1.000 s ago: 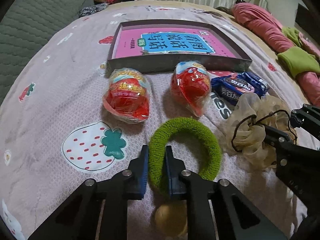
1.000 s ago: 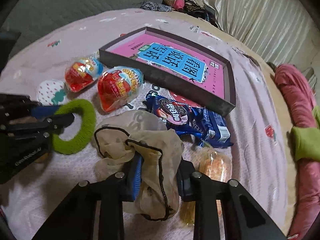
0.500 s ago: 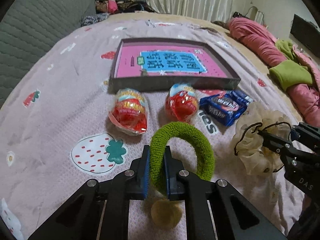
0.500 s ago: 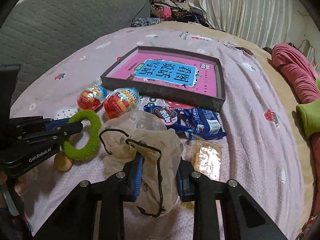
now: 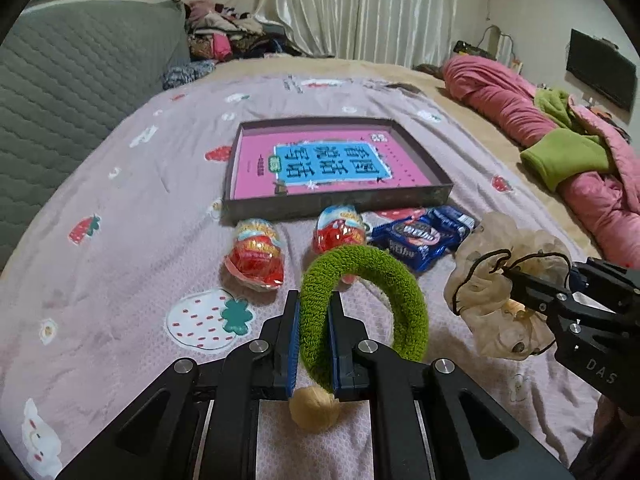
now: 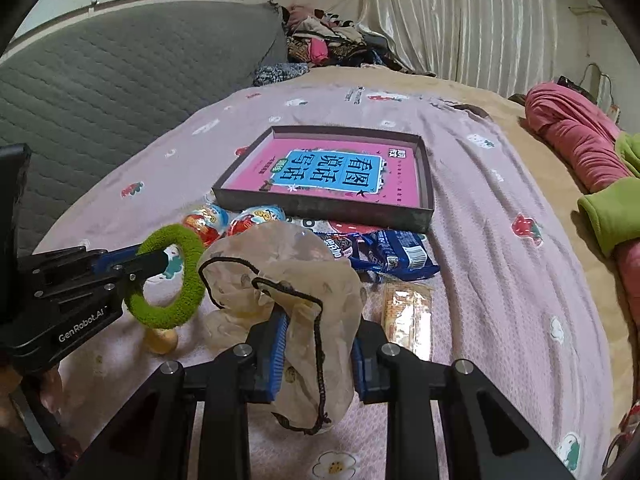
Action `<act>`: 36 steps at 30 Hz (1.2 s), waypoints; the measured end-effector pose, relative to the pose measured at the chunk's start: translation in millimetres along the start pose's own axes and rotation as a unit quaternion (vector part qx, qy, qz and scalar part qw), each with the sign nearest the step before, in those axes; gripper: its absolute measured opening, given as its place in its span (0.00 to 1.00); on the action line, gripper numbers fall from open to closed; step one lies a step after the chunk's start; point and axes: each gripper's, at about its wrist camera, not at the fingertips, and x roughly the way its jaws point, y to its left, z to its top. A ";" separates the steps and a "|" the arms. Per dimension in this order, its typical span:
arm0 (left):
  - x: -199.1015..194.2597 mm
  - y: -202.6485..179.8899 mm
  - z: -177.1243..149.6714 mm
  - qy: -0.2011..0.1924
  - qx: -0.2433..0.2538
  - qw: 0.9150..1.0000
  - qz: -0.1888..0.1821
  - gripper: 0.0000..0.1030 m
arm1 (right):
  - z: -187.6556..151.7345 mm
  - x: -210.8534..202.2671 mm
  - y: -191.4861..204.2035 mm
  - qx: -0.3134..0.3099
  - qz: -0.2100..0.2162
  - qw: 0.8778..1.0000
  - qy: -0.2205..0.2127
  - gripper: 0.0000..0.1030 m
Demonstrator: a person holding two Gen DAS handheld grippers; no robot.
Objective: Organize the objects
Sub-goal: 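Lift and carry green ring with left tool while right carries scrunchie toward tray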
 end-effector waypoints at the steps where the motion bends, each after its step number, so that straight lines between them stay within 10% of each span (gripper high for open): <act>1: -5.5 -0.2 0.6 -0.006 0.001 1.000 0.000 0.12 | 0.2 -2.7 -0.1 0.002 0.000 1.000 -0.004 0.26; 36: -84.2 -4.1 72.8 -0.097 -0.001 0.995 0.022 0.12 | 80.0 -108.2 -20.6 0.006 0.007 0.988 -0.156 0.26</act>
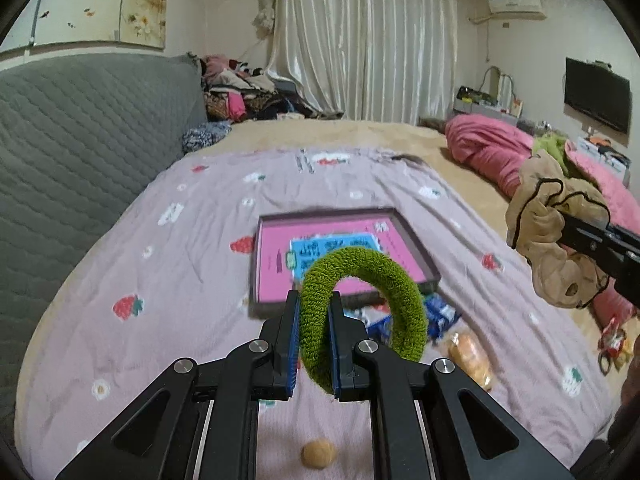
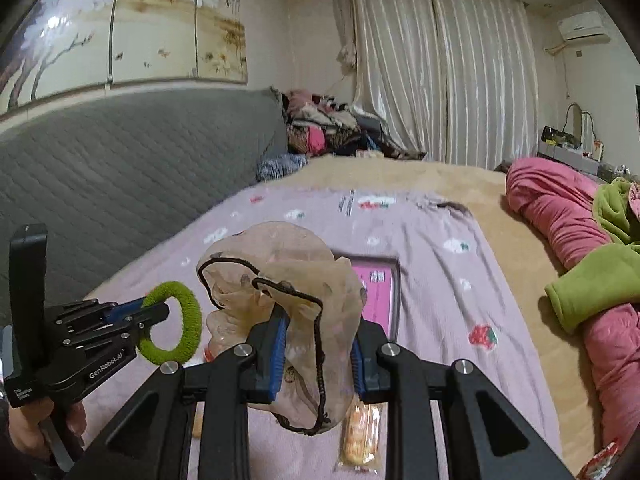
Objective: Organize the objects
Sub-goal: 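Lift and carry green ring with left tool while right carries scrunchie toward tray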
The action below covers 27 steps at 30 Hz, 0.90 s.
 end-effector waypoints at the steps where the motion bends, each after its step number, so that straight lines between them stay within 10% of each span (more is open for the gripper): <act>1: 1.1 0.2 5.1 -0.001 -0.001 1.000 0.001 0.12 | 2.2 -0.6 -1.1 0.003 0.001 1.000 -0.006 0.26; 27: 114.7 37.0 91.9 -0.013 -0.021 1.000 0.018 0.12 | 83.7 103.0 -27.4 0.031 -0.010 0.998 -0.058 0.26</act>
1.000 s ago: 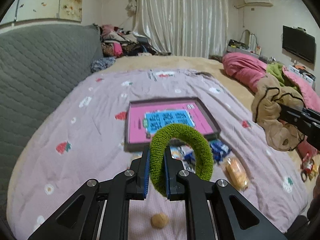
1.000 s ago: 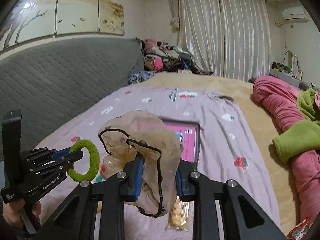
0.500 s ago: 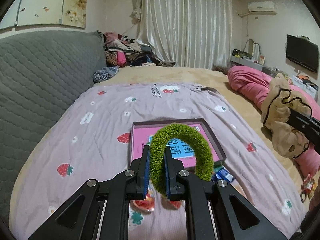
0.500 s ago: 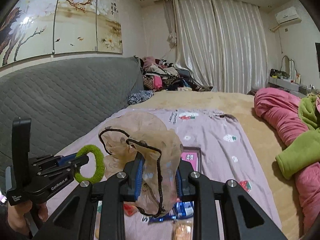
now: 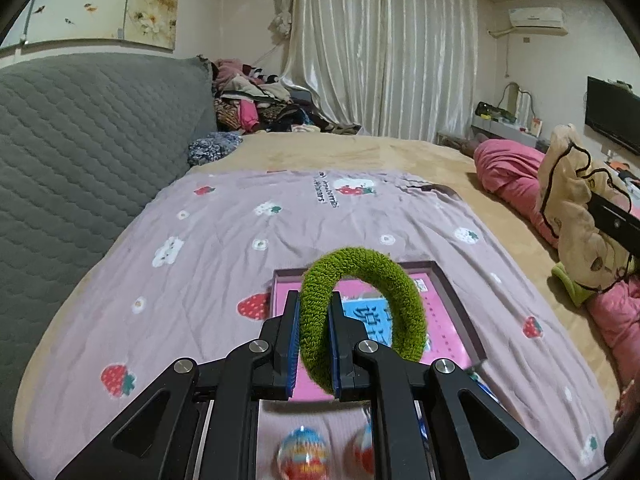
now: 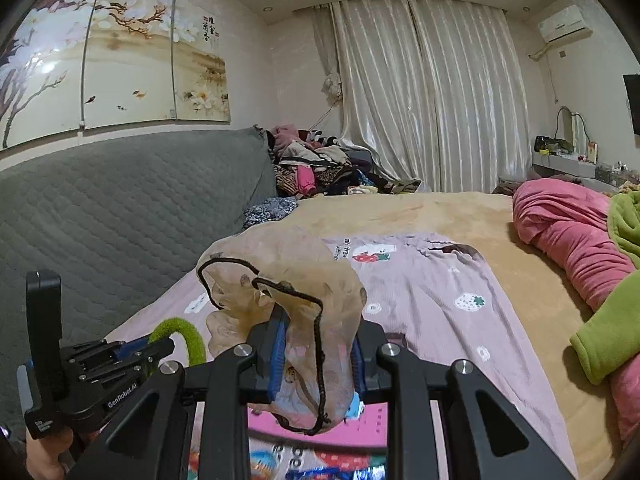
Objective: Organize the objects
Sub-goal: 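Lift and carry green ring with left tool while right carries scrunchie toward tray, then open left gripper over tray dropping ring while right releases scrunchie there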
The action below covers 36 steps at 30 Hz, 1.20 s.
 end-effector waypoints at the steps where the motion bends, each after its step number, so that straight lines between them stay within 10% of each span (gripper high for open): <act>1: 4.9 0.6 1.7 0.000 -0.001 1.000 -0.001 0.12 | 0.7 8.6 -1.5 -0.005 -0.006 1.000 0.003 0.26; 23: 206.6 2.0 1.3 0.140 0.013 0.990 -0.005 0.12 | -58.5 230.9 -50.0 -0.027 -0.036 0.974 0.222 0.26; 36: 255.6 -2.0 -13.1 0.193 0.016 0.981 -0.020 0.12 | -103.6 300.0 -74.4 -0.014 -0.083 0.948 0.307 0.26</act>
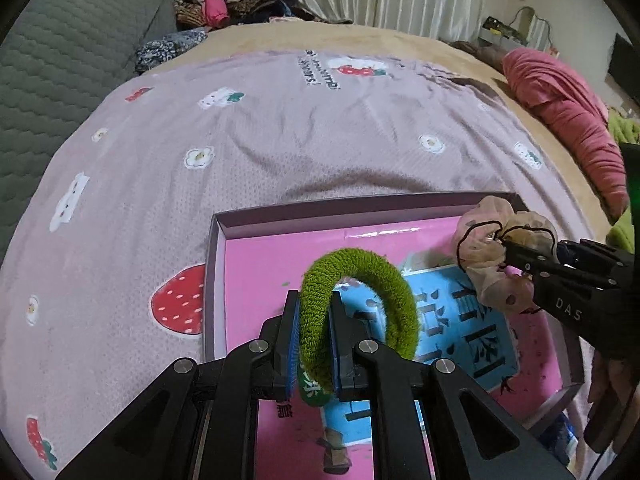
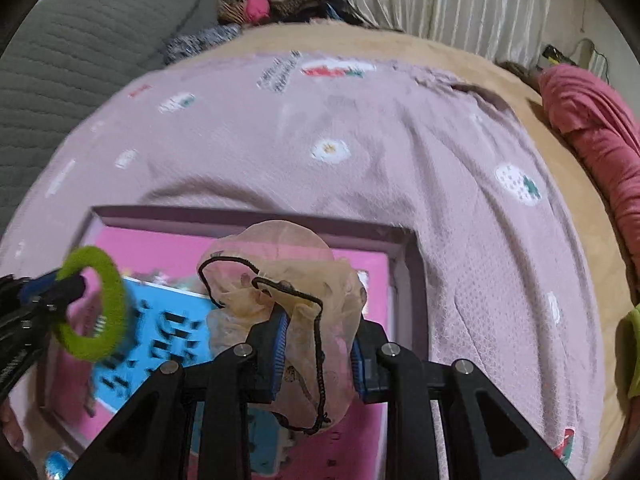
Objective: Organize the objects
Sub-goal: 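Open left gripper over tray dropping ring while right releases scrunchie there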
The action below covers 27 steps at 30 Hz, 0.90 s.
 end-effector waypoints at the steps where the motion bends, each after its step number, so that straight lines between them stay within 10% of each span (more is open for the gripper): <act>1: 1.8 -0.1 0.2 0.000 0.001 1.000 0.003 0.12 | 0.9 2.7 -2.6 0.005 0.003 1.000 0.003 0.26; 16: 21.3 0.0 -8.9 0.037 0.014 0.999 0.031 0.21 | -2.5 0.7 2.7 -0.014 0.002 1.000 0.007 0.35; 27: -21.0 4.6 -6.1 0.001 0.018 0.999 0.044 0.70 | 2.7 -37.2 -3.8 -0.002 0.000 1.000 -0.020 0.64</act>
